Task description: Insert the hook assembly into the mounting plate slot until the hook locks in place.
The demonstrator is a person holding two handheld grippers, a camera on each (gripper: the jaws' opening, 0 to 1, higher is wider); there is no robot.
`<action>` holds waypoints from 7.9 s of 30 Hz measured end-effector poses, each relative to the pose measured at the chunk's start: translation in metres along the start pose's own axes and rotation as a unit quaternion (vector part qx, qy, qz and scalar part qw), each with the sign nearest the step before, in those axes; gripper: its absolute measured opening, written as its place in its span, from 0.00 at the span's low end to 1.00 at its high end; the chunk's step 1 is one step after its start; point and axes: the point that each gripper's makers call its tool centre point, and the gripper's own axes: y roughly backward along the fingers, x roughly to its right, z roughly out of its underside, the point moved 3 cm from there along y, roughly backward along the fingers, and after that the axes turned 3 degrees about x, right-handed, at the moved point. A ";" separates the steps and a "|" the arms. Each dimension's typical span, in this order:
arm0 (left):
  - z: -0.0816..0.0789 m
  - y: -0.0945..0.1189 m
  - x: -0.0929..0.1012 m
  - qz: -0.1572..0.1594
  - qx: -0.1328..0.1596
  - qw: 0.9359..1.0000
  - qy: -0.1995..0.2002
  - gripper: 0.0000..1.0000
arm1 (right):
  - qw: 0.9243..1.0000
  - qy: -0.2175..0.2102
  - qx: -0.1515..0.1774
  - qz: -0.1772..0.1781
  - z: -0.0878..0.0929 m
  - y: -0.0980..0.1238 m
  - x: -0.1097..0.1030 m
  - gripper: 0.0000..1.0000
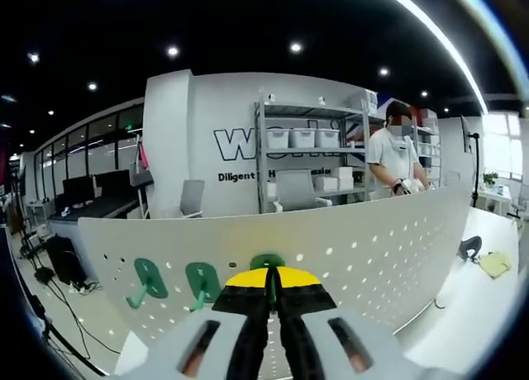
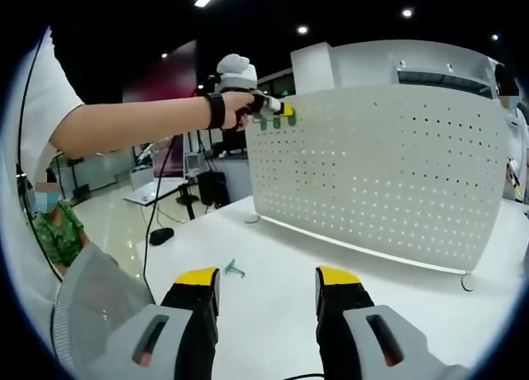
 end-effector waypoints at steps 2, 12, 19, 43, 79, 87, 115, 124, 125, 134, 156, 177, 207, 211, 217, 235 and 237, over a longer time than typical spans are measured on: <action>0.003 -0.001 -0.001 -0.010 -0.003 1.000 -0.004 0.03 | 1.000 0.000 0.001 -0.002 0.000 0.000 -0.001 0.47; -0.001 0.006 0.003 0.004 0.012 1.000 -0.009 0.14 | 1.000 0.004 0.006 0.001 -0.004 -0.001 -0.002 0.47; -0.001 0.023 0.010 0.023 0.014 0.999 -0.037 0.18 | 1.000 0.012 0.010 0.002 -0.008 0.002 -0.006 0.47; 0.006 0.093 -0.010 0.053 0.032 0.998 -0.033 0.25 | 1.000 0.022 0.003 -0.008 -0.009 -0.011 -0.043 0.47; 0.074 0.171 -0.004 0.191 0.056 0.979 -0.043 0.50 | 0.999 0.043 -0.003 -0.012 -0.020 -0.040 -0.085 0.47; 0.106 0.186 0.002 0.214 0.037 0.975 -0.040 0.53 | 0.999 0.048 -0.019 -0.009 -0.014 -0.042 -0.090 0.47; 0.218 0.212 0.017 0.294 -0.073 0.953 -0.031 0.63 | 0.997 0.053 -0.054 0.011 -0.002 -0.044 -0.095 0.47; 0.248 0.210 0.018 0.317 -0.104 0.942 -0.037 0.64 | 0.996 0.045 -0.069 0.021 0.003 -0.047 -0.096 0.47; 0.251 0.210 0.019 0.321 -0.108 0.940 -0.038 0.64 | 0.996 0.045 -0.069 0.023 0.004 -0.048 -0.096 0.47; 0.275 0.206 0.017 0.332 -0.131 0.932 -0.057 0.60 | 0.995 0.035 -0.088 0.026 0.015 -0.053 -0.101 0.47; 0.323 0.181 0.011 0.347 -0.167 0.921 -0.061 0.46 | 0.992 0.028 -0.112 0.046 0.026 -0.053 -0.096 0.46; 0.333 0.170 0.020 0.366 -0.167 0.915 -0.042 0.36 | 0.991 0.013 -0.124 0.055 0.036 -0.052 -0.092 0.45; 0.309 0.192 0.021 0.323 -0.199 0.921 0.085 0.30 | 0.993 0.019 -0.109 0.035 0.029 -0.054 -0.093 0.45; 0.301 0.198 0.025 0.322 -0.196 0.920 0.110 0.30 | 0.994 0.017 -0.104 0.032 0.030 -0.053 -0.094 0.45; 0.292 0.208 0.030 0.314 -0.202 0.916 0.144 0.30 | 0.995 0.019 -0.099 0.025 0.029 -0.053 -0.096 0.45; 0.245 0.230 0.051 0.302 -0.187 0.909 0.220 0.30 | 0.998 0.022 -0.067 0.002 0.018 -0.045 -0.099 0.44; 0.240 0.235 0.056 0.304 -0.185 0.907 0.224 0.30 | 0.998 0.023 -0.064 -0.001 0.017 -0.043 -0.098 0.44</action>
